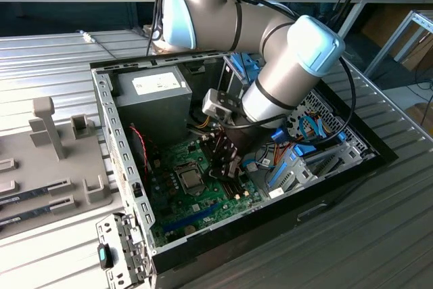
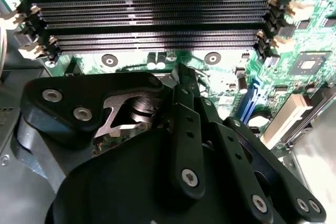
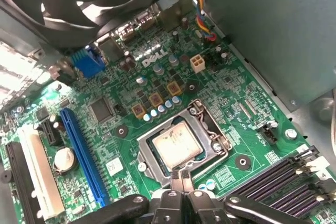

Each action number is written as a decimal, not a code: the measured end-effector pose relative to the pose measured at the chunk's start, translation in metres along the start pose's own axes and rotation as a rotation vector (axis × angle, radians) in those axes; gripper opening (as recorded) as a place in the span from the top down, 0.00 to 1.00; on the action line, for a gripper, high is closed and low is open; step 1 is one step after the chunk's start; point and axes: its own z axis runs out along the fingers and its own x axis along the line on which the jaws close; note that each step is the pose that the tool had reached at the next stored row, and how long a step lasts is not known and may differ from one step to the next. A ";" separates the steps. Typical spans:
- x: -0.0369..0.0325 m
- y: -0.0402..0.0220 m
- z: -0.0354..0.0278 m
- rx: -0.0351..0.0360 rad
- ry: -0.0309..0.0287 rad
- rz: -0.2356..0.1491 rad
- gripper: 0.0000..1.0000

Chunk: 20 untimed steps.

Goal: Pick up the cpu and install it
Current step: 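Install the first cpu locking lever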

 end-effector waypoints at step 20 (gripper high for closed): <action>-0.0029 -0.0049 0.0003 0.0080 0.0115 -0.041 0.89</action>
